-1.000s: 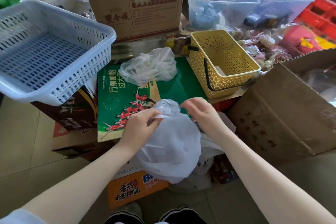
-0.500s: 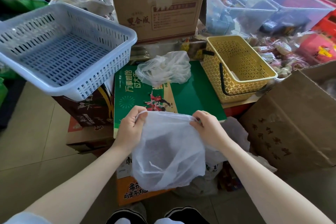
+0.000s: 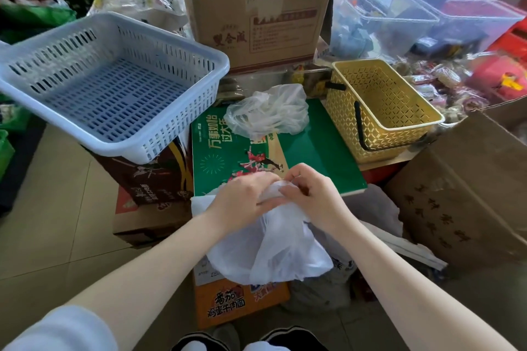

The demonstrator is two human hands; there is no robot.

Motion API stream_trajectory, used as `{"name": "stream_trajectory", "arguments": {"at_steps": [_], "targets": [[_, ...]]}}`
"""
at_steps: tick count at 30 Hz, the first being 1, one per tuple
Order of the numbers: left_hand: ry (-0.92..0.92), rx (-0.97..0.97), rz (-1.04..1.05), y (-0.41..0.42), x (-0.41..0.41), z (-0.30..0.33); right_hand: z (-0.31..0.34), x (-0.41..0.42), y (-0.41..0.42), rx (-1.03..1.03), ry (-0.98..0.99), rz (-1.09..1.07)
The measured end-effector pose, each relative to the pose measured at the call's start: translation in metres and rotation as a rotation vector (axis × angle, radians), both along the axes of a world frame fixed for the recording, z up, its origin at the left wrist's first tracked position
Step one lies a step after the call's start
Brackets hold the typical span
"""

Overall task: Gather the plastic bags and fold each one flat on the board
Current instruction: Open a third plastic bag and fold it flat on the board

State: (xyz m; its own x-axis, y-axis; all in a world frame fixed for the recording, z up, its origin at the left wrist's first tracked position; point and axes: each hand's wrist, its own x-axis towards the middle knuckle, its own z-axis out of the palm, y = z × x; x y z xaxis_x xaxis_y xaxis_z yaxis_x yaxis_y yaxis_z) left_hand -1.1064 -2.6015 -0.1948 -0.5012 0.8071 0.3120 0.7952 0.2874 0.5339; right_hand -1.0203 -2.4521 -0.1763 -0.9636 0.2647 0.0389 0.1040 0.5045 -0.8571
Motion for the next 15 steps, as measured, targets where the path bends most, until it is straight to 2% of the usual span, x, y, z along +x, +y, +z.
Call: {"name": "stream_trajectory", "arguments": {"at_steps": [4, 7, 11, 15], "targets": [[-0.134, 0.193, 0.081, -0.009, -0.004, 0.003, 0.012, 0.005, 0.007, -0.45, 0.105, -0.103], [-0.237, 0.295, 0.155, -0.016, -0.007, 0.012, 0.005, 0.013, 0.015, -0.633, 0.116, -0.077], [-0.312, 0.315, 0.205, -0.022, -0.012, 0.014, -0.007, 0.014, -0.001, -0.565, 0.02, -0.058], [-0.264, 0.304, 0.156, -0.026, -0.013, 0.006, -0.006, 0.006, -0.018, -0.489, 0.04, -0.129]]}}
